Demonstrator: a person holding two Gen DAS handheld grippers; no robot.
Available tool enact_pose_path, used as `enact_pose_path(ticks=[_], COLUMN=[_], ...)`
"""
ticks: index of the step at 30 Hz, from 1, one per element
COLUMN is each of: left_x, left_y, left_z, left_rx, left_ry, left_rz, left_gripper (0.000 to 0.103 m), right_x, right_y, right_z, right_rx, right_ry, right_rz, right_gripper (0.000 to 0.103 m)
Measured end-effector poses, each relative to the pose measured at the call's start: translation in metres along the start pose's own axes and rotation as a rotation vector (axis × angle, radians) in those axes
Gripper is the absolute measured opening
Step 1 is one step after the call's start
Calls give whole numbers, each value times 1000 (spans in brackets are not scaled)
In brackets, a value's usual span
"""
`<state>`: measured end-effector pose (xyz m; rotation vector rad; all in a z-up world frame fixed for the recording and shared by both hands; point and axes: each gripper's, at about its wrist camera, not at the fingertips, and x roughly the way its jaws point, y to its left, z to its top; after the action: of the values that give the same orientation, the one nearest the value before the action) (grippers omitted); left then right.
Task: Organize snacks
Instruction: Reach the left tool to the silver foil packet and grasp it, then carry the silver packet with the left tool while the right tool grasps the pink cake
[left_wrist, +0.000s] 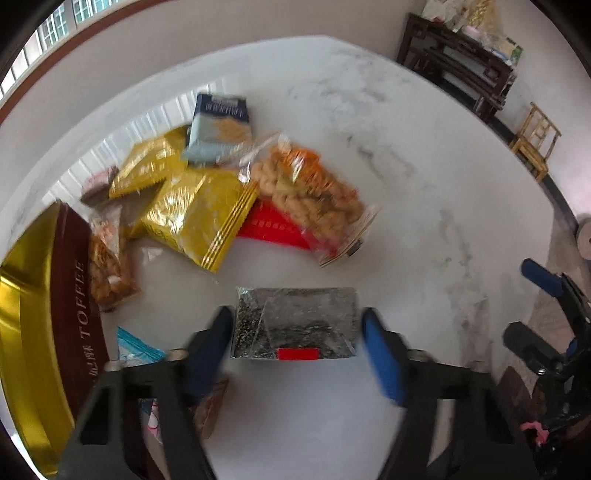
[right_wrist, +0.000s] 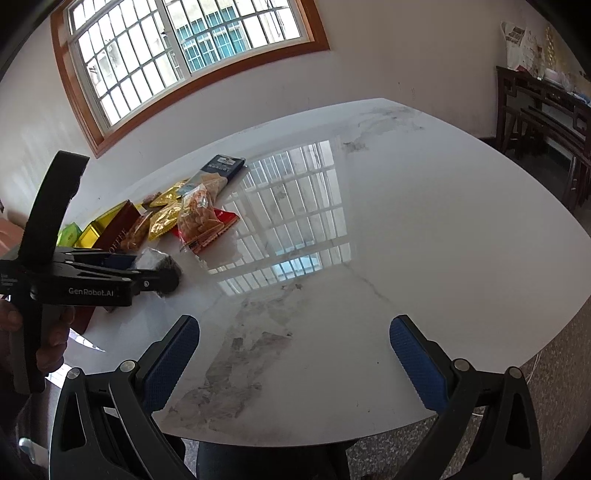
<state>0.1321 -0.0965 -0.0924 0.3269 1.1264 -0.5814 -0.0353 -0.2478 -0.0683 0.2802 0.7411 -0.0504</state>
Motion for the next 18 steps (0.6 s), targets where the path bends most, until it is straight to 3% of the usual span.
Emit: enact_pose_path(ticks=[8, 18], left_x=[-11, -84], left_y=[1, 8], left_z=[-15, -37], left_rx=[-38, -174], left_ry=[-66, -166], left_rz=[41, -73], left_gripper=[58, 58], right_x=[4, 7], right_y=[-1, 17], right_z=[2, 0], right_rx=[-7, -64], right_ry=[14, 29], right_rz=[-4, 26], right_gripper=[102, 102])
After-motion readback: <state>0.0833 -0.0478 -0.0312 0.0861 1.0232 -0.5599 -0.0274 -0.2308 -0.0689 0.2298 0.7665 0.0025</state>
